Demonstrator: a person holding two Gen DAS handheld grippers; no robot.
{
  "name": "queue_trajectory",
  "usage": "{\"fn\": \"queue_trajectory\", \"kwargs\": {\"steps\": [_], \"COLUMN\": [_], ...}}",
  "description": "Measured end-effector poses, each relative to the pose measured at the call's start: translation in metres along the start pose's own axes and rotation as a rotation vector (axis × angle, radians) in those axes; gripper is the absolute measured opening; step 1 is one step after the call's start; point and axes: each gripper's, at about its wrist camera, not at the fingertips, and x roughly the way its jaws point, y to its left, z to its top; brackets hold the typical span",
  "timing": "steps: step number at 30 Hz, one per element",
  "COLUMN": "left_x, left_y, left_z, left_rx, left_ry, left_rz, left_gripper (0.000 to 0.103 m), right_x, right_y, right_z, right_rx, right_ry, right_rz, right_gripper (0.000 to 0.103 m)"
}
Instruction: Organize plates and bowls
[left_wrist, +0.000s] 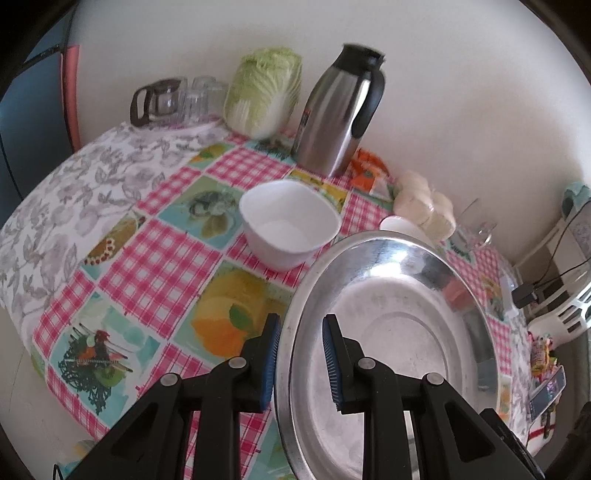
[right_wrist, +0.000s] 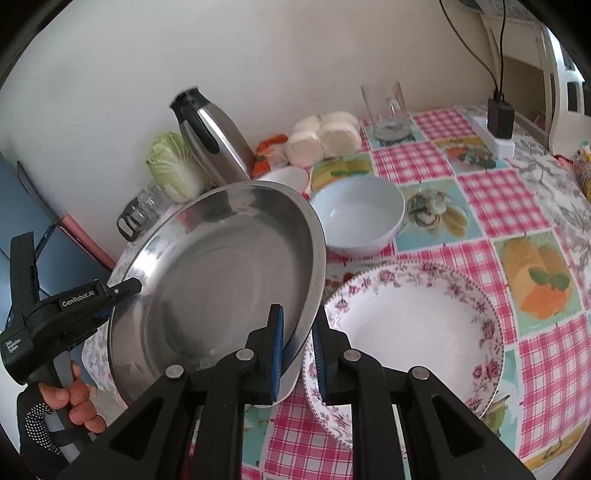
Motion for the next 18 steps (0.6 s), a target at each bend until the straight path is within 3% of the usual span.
{"fn": "queue_trajectory", "kwargs": {"steps": [18], "left_x": [0.038], "left_y": [0.021], "left_z": [-0.008], "left_rx": [-0.017], "left_ry": [0.131], "left_rz": [0.089], "left_gripper": [0.026], "right_x": [0.046], "right_y": [0.008], "right_z": [-0.012], "right_rx": [-0.005], "right_ry": [0.128], "right_rz": [-0.04], "right_gripper": [0.016]}}
